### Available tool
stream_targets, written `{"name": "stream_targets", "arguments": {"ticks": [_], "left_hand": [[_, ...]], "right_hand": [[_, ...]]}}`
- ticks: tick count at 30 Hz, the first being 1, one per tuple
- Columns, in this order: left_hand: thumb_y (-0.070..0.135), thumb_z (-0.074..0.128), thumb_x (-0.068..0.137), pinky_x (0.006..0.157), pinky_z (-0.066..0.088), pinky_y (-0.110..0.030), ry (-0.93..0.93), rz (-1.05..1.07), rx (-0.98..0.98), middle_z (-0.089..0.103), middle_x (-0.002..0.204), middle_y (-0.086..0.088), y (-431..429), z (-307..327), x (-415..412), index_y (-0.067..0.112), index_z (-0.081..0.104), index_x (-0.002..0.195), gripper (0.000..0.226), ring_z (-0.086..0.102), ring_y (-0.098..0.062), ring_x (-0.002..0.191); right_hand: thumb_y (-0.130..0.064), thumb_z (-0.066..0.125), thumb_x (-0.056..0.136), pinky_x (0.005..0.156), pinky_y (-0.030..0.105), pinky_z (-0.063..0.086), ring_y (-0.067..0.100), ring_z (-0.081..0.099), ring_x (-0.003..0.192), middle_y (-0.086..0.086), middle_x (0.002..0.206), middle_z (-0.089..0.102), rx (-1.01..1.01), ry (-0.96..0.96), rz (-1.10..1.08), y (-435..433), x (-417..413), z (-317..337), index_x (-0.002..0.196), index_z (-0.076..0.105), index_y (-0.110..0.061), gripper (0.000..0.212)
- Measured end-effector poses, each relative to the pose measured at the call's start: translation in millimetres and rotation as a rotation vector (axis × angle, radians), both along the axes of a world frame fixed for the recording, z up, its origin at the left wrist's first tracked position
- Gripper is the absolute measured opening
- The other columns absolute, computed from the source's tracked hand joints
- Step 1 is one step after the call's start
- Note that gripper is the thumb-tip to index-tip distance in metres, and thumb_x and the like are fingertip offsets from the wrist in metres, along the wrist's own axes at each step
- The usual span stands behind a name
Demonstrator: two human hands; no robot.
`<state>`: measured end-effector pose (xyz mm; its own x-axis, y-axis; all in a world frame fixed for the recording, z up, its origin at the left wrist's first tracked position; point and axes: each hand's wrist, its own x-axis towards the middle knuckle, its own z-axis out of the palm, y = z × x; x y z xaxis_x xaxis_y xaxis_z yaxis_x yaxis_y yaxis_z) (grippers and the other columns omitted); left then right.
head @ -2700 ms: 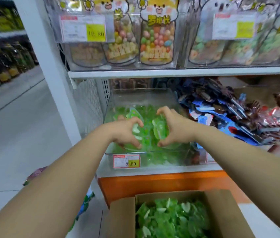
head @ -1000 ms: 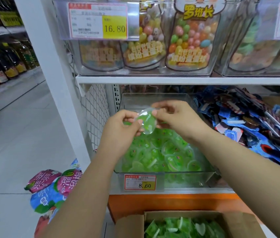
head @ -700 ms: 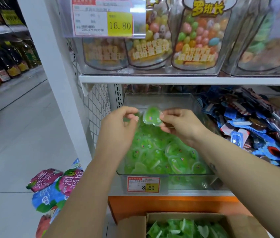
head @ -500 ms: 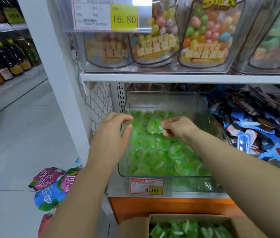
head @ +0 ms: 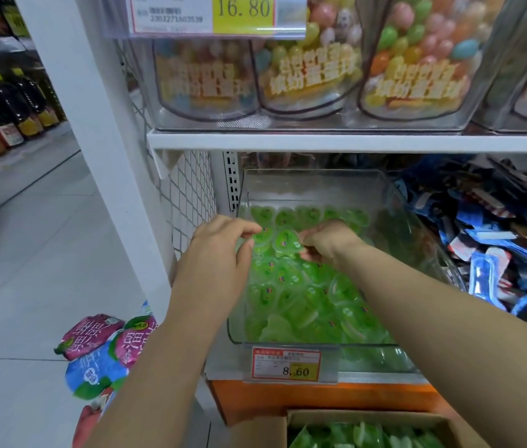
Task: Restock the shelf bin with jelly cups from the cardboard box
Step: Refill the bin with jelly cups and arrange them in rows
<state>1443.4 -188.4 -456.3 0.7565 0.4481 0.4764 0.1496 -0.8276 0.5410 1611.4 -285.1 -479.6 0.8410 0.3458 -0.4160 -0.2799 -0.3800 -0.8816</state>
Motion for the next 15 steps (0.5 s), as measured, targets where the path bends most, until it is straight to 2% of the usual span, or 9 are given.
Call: {"name": "stream_targets", "arguments": {"ticks": [6, 10, 11, 13, 15], "left_hand": [[0.013, 0.055, 0.091, 0.082, 0.038, -0.024, 0.019, -0.001, 0.009, 0.062, 0.103, 0.009, -0.6, -1.1, -1.4, 0.024, 0.067, 0.105, 0.022, 0.052, -0.013, 0.103], [0.014, 0.054, 0.092, 0.080, 0.035, -0.022, 0.021, -0.005, 0.015, 0.062, 0.102, 0.008, -0.8, -1.1, -1.6, 0.024, 0.067, 0.106, 0.021, 0.051, -0.013, 0.103], [0.013, 0.055, 0.092, 0.080, 0.034, -0.022, 0.020, -0.005, 0.018, 0.062, 0.102, 0.008, -0.8, -0.9, -1.5, 0.024, 0.067, 0.105, 0.021, 0.051, -0.013, 0.103], [0.012, 0.055, 0.091, 0.080, 0.034, -0.022, 0.020, -0.009, 0.025, 0.062, 0.101, 0.007, -0.4, -0.4, -1.4, 0.023, 0.068, 0.105, 0.021, 0.051, -0.014, 0.102], [0.012, 0.055, 0.091, 0.080, 0.035, -0.022, 0.017, -0.012, 0.018, 0.062, 0.101, 0.007, 0.3, 0.0, -1.6, 0.022, 0.068, 0.104, 0.021, 0.051, -0.014, 0.102]], "right_hand": [[0.001, 0.055, 0.092, 0.041, 0.022, 0.049, 0.018, 0.053, 0.050, 0.014, 0.066, 0.054, -0.035, 0.000, -0.013, -0.1, 1.8, 2.0, 0.115, 0.054, 0.013, 0.026], [0.002, 0.054, 0.092, 0.044, 0.024, 0.051, 0.019, 0.054, 0.051, 0.014, 0.067, 0.055, -0.082, -0.045, 0.018, -0.1, 3.9, 2.5, 0.115, 0.054, 0.013, 0.025], [0.002, 0.053, 0.092, 0.049, 0.025, 0.053, 0.019, 0.055, 0.053, 0.013, 0.067, 0.055, -0.102, -0.060, 0.043, -1.4, 4.8, 2.5, 0.113, 0.055, 0.013, 0.024], [-0.001, 0.054, 0.092, 0.071, 0.032, 0.056, 0.021, 0.057, 0.063, 0.010, 0.070, 0.057, -0.199, -0.159, 0.137, -6.8, 6.9, 2.4, 0.111, 0.059, 0.010, 0.023], [-0.006, 0.059, 0.089, 0.080, 0.031, 0.050, 0.020, 0.058, 0.075, 0.008, 0.077, 0.061, -0.310, -0.388, 0.231, -17.5, 6.9, 8.2, 0.107, 0.066, 0.004, 0.022]]}}
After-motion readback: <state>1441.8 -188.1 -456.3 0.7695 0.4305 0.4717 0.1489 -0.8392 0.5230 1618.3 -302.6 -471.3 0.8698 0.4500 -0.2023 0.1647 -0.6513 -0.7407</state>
